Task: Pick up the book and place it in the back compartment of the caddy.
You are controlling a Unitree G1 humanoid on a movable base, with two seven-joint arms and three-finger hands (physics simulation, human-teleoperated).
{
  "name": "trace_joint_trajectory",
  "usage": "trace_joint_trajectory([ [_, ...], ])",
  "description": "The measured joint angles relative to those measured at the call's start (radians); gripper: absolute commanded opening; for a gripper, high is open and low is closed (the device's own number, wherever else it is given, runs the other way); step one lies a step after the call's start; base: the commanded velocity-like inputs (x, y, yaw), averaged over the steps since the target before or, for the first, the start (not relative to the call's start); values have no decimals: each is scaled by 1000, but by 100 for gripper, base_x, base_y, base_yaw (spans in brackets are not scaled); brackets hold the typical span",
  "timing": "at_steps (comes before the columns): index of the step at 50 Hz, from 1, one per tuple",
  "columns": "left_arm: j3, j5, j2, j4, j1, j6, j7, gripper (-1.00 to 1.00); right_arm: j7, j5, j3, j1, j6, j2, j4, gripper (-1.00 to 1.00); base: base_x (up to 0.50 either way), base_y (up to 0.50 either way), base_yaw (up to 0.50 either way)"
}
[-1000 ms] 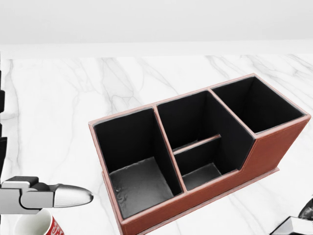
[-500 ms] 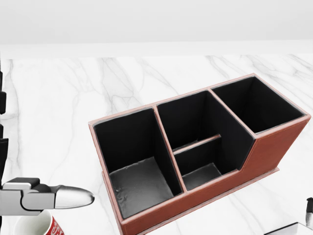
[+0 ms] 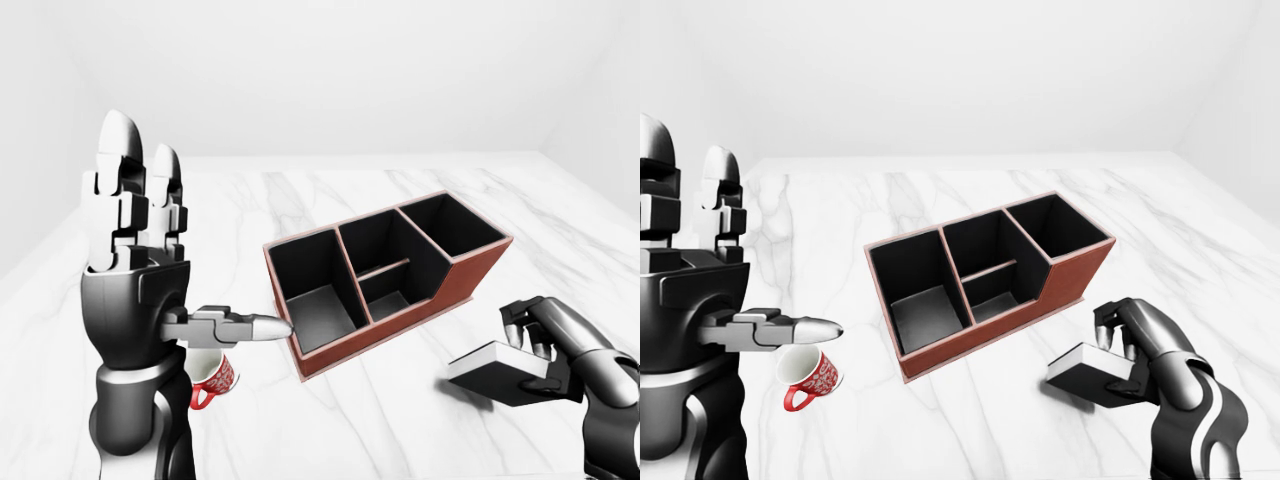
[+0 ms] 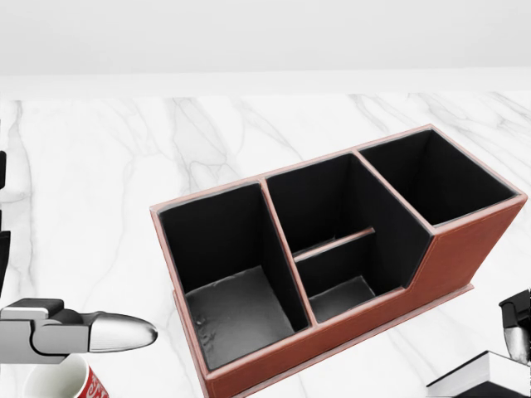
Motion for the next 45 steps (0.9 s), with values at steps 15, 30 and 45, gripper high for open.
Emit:
trace_joint_trajectory([
  [15, 4, -5, 0, -17, -2, 0, 6, 100, 11, -28, 44, -80, 0, -37, -112, -100, 0, 0, 0],
  [30, 9, -10, 1, -27, -7, 0, 11, 100, 11, -62, 88, -145, 0, -56, -203, -100, 0, 0, 0],
  [45, 20, -18, 5, -24, -18, 0, 12, 100, 11, -106, 169, -237, 0, -60, -271, -100, 0, 0, 0],
])
